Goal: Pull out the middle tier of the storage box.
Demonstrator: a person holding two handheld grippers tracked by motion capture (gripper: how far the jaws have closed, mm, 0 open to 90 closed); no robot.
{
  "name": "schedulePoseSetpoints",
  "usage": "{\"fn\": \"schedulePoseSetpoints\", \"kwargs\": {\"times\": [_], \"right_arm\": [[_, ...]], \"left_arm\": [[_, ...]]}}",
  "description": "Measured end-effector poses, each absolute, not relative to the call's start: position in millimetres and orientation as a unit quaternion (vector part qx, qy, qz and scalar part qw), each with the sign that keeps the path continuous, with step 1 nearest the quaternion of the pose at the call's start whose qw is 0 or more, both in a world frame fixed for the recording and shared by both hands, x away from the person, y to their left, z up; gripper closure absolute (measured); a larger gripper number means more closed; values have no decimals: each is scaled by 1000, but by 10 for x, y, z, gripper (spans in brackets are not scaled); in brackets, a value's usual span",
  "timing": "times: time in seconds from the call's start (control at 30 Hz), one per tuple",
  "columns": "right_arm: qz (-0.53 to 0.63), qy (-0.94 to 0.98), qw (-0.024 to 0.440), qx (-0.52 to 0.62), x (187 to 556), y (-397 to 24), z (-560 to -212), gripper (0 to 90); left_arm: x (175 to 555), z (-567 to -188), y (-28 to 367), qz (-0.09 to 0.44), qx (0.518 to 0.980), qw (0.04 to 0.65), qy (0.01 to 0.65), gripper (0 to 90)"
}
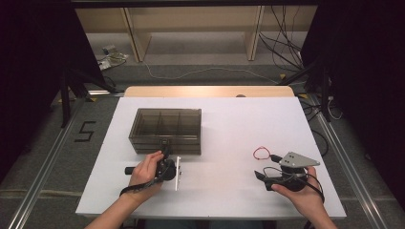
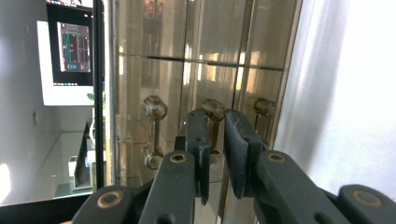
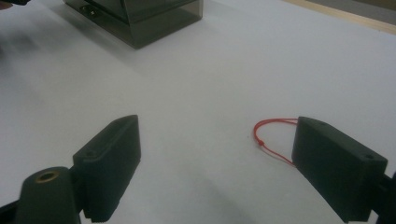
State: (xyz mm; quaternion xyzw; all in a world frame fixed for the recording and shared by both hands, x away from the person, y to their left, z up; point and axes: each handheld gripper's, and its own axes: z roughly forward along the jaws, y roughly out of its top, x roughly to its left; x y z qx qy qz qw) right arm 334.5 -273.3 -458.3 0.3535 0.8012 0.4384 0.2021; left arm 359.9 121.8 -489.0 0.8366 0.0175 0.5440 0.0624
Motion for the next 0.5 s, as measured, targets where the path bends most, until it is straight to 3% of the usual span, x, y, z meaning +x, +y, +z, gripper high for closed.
{"fn": "schedulePoseSetpoints", "kwargs": {"times": [0.5], "right_arm": [[437, 801, 202, 355, 3345, -2743, -4584, 160]], "left_arm": [[3523, -4895, 1229, 542, 838, 59, 9, 805]]}}
